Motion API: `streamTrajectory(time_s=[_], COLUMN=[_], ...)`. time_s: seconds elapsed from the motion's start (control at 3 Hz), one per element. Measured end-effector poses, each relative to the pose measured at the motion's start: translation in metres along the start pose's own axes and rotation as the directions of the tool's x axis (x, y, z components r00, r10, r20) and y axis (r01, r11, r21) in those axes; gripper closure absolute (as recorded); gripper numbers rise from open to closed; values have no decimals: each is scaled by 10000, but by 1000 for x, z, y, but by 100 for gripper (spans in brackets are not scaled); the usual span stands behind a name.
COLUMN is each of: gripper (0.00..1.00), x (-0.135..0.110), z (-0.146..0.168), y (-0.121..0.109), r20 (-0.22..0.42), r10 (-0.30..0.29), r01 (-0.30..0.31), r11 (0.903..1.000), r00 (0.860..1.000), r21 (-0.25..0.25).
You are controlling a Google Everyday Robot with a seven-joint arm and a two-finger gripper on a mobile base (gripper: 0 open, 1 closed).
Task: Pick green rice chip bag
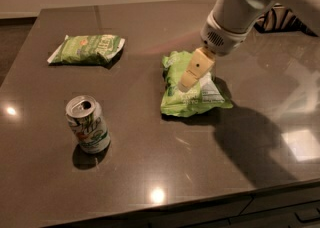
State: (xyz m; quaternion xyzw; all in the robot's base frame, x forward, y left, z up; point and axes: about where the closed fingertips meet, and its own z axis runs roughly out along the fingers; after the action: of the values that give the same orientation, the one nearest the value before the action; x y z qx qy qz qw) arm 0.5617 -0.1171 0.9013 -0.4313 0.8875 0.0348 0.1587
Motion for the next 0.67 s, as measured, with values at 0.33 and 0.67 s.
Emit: streamTrajectory(time_s=[0.33, 0.67], gripper=[0, 0], x=[-14, -18], z=[20, 32], y=[-7, -12], r20=[-137, -230], r10=[966, 1858], r01=[-967, -1859], r11=[9953, 9826], r00=[9952, 9823], r21=[-10, -16])
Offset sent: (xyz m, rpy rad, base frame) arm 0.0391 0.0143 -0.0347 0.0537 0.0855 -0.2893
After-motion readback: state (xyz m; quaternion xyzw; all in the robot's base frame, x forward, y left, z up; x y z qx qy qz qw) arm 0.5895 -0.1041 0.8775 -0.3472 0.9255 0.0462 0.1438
